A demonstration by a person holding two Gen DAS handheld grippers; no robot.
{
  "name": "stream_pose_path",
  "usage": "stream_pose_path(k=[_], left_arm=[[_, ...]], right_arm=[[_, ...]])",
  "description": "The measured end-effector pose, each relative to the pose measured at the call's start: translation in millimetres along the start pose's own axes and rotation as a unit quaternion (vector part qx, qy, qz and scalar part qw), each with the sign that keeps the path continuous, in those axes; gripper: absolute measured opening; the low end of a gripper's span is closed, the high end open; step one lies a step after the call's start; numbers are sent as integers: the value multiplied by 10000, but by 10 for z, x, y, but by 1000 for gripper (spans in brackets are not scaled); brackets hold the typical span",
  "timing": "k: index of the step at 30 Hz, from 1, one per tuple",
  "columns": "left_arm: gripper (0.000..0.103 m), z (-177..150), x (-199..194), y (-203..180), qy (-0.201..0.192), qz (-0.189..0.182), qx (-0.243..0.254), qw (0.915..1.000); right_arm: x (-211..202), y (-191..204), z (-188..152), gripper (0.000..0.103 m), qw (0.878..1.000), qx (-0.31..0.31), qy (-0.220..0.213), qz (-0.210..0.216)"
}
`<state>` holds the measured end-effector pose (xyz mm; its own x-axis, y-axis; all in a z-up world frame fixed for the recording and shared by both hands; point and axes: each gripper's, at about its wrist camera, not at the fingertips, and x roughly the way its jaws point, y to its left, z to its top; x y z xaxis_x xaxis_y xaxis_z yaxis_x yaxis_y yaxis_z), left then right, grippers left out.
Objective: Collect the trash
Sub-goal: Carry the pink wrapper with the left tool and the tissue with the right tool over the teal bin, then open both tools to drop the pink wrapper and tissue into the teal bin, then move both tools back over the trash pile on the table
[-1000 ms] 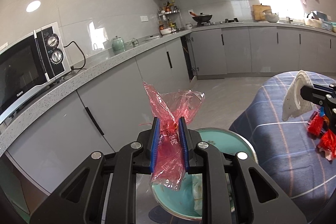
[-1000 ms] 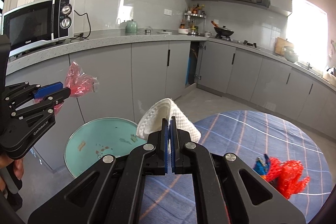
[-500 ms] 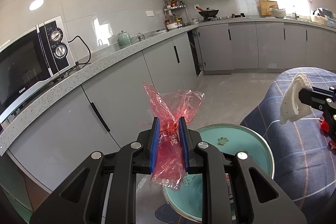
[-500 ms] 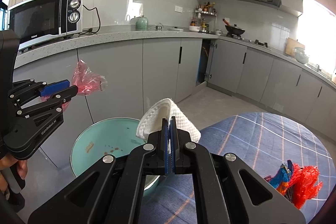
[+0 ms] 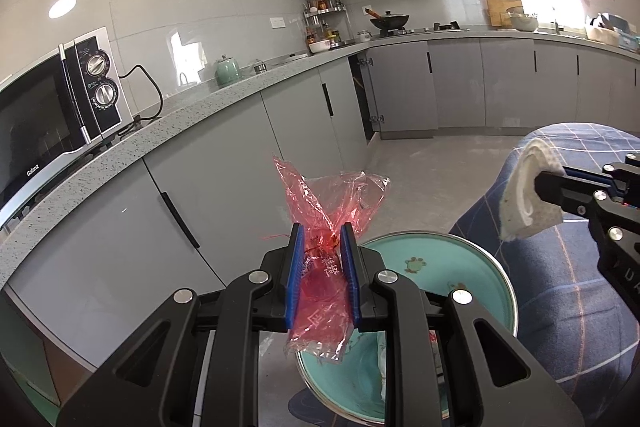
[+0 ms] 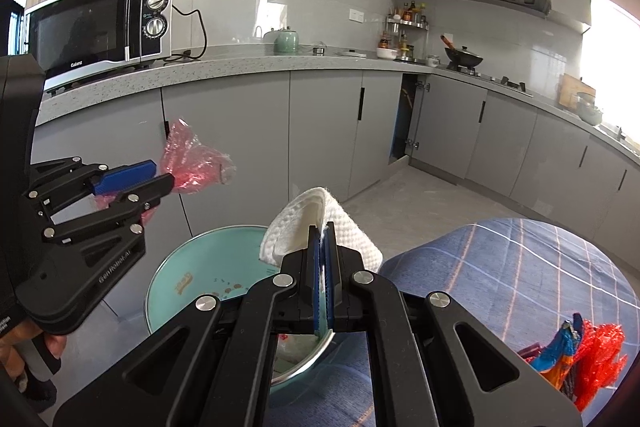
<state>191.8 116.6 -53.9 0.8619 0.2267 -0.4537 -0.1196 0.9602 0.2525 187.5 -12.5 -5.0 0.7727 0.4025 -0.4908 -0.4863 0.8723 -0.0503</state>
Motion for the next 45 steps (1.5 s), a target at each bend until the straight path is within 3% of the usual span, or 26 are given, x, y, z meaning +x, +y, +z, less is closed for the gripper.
stream_pose_path(k=[2,3,4,6,7,18,26,45], left_arm=[[23,-2,18,15,3,10,15,10000],[28,-8,22,14,0,2,17,10000],[41,-7,29,24,-4,3,19,10000],[59,-10,26,27,-47,55,34,10000],[64,-11,21,29,-72,92,27,9999],[77,-16,-22,-3,-76,120,16,9999],[78,-12,-144,-183,-156,-32,174,9997],[83,-150,-601,-1266,-340,-878,964,9909]], right_arm=[[22,21,0,3,10000,-21,-2,58],[36,28,-3,4,10000,-22,-1,68],[49,33,-4,7,10000,-13,-1,86],[85,17,-14,36,9999,50,33,128],[93,-3,-25,40,9999,101,35,133],[41,-136,-134,46,9994,330,123,-46],[-191,-296,-300,53,9984,399,203,-349],[-987,-1083,-925,61,9879,830,447,-1230]])
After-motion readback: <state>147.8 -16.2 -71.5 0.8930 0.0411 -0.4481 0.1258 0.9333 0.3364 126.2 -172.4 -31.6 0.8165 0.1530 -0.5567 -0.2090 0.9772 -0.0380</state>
